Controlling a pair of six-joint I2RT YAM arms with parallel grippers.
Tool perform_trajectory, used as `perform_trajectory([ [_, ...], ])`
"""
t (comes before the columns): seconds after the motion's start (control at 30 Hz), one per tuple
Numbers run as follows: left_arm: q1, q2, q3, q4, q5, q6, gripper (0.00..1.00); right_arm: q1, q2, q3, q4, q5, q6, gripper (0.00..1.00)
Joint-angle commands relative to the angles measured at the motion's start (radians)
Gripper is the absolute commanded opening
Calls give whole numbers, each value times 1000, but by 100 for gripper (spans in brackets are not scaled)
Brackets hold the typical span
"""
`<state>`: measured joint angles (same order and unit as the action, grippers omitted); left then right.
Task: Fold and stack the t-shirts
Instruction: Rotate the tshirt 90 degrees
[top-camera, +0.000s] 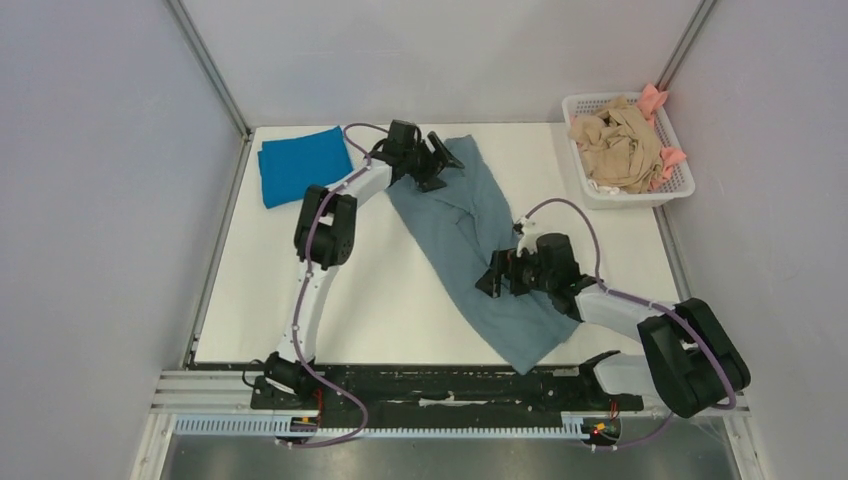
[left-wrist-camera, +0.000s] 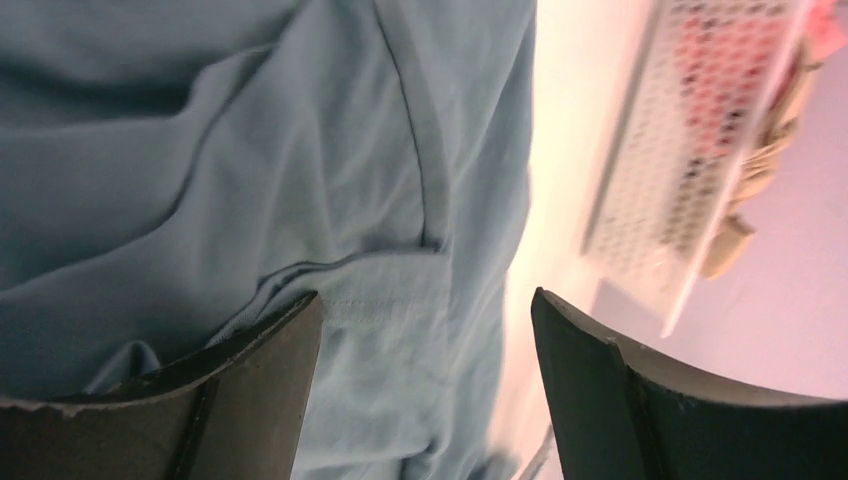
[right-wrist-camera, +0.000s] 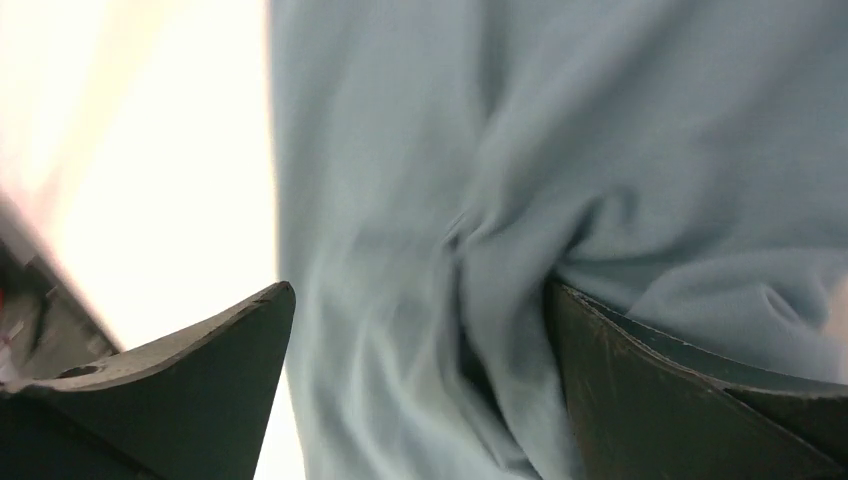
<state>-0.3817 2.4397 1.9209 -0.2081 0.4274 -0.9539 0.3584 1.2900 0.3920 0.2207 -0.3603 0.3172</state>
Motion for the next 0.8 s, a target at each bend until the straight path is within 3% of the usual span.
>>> perform_trajectory([
  [0.0, -64, 319, 384, -63, 97, -198, 84, 184, 57, -52, 40, -164, 149, 98],
  [0.07, -77, 422, 505, -9, 121, -285, 84, 249, 111, -6, 27, -174, 125, 98],
  [0.2, -77, 486, 478, 192, 100, -459, 84, 295, 183, 68, -10, -148, 108, 98],
  [0.3, -77, 480, 492, 156, 8, -462, 84, 307, 175, 80, -8, -138, 117, 98],
  [0.57, -54, 457, 478, 128, -152, -505, 84, 308, -18, 110, -191, 55, 49, 98],
  [0.77, -31, 484, 501, 185, -229, -561, 85, 294, -148, 36, -196, 143, 24, 98],
])
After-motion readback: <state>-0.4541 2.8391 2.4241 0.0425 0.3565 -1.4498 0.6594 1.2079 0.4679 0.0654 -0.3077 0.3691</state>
